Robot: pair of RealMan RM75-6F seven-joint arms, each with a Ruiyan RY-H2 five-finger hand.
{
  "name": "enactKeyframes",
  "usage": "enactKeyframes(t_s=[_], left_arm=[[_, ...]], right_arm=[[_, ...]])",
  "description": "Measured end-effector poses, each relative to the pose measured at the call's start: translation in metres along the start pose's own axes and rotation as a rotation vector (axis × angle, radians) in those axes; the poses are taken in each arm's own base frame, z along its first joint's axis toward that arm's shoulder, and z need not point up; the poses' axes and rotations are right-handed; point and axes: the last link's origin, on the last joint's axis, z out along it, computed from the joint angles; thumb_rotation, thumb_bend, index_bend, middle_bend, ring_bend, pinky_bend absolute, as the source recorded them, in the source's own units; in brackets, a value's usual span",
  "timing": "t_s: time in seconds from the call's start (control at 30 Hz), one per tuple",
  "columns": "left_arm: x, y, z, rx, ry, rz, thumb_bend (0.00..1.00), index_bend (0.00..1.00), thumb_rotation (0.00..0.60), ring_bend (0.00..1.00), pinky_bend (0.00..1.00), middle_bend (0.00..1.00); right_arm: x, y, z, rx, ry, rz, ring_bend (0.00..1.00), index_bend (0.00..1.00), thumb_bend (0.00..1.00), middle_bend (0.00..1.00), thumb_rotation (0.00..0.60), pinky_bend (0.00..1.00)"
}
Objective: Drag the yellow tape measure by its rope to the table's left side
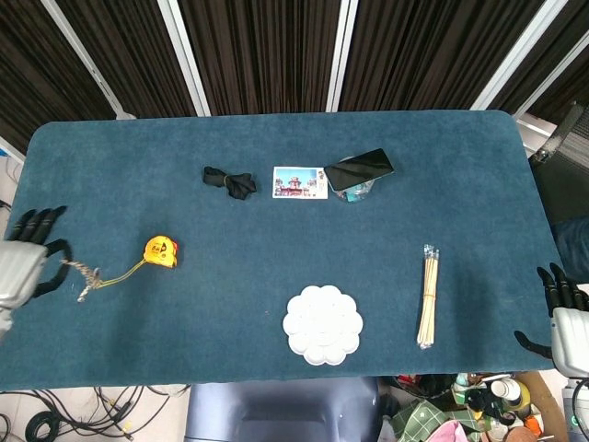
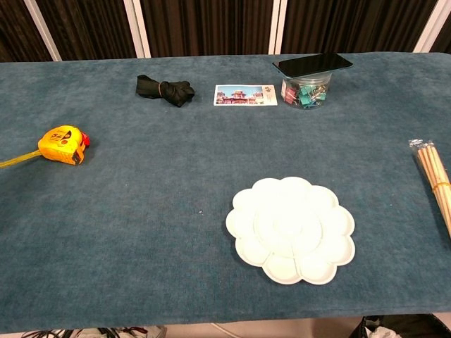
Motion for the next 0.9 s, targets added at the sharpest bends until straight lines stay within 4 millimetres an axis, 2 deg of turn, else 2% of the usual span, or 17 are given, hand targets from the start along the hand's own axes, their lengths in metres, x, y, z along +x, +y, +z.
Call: enactKeyframes(t_s=[0.1,0.17,0.23,0.33,0.4,0.53,0.7,0.83,0.9], left_arm=[[-0.005,0.018,0.025,-0.04,-0.054,-0.021,0.33,0.37,0.6,0.0,0.0,0.0],[-0.009,0.03,0.042,-0.063,-0.096,-0.024,0.25,0.2,0.6,0.0,0.0,0.0],[-0.013,0.039,0.054,-0.073,-0.131,-0.022,0.2,0.11,0.6,0.0,0.0,0.0],[-0.018,0.05,0.069,-0.073,-0.178,-0.021,0.15,0.04,0.6,0.0,0.0,0.0],[-0.019,0.056,0.074,-0.073,-0.201,-0.027,0.13,0.03,0.6,0.0,0.0,0.0],[-0.013,0.058,0.072,-0.073,-0.204,-0.017,0.12,0.04,0.6,0.0,0.0,0.0],[-0.002,0.049,0.06,-0.042,-0.124,0.014,0.12,0.04,0.6,0.0,0.0,0.0],[0.004,0.037,0.036,0.016,-0.019,0.027,0.12,0.04,0.6,0.0,0.0,0.0],[0.005,0.028,0.017,0.06,0.04,0.02,0.12,0.04,0.6,0.0,0.0,0.0]], right_arm=[[0.0,0.0,0.0,-0.004,-0.002,0.001,0.09,0.0,0.05,0.0,0.6,0.17],[0.0,0.001,0.0,-0.005,-0.002,0.002,0.09,0.0,0.05,0.0,0.6,0.17],[0.0,0.001,0.0,-0.006,-0.005,0.003,0.09,0.0,0.05,0.0,0.6,0.17],[0.0,0.001,0.001,-0.006,-0.006,0.004,0.09,0.0,0.05,0.0,0.6,0.17],[0.0,0.001,0.001,-0.006,-0.007,0.006,0.09,0.0,0.05,0.0,0.6,0.16],[0.0,0.001,0.001,-0.005,-0.008,0.006,0.09,0.0,0.05,0.0,0.6,0.17],[0.0,0.001,0.001,-0.006,-0.005,0.005,0.09,0.0,0.05,0.0,0.6,0.17],[0.001,0.001,0.001,-0.007,-0.002,0.004,0.09,0.0,0.05,0.0,0.6,0.17],[0.0,0.001,0.001,-0.007,-0.002,0.003,0.09,0.0,0.05,0.0,0.6,0.17]])
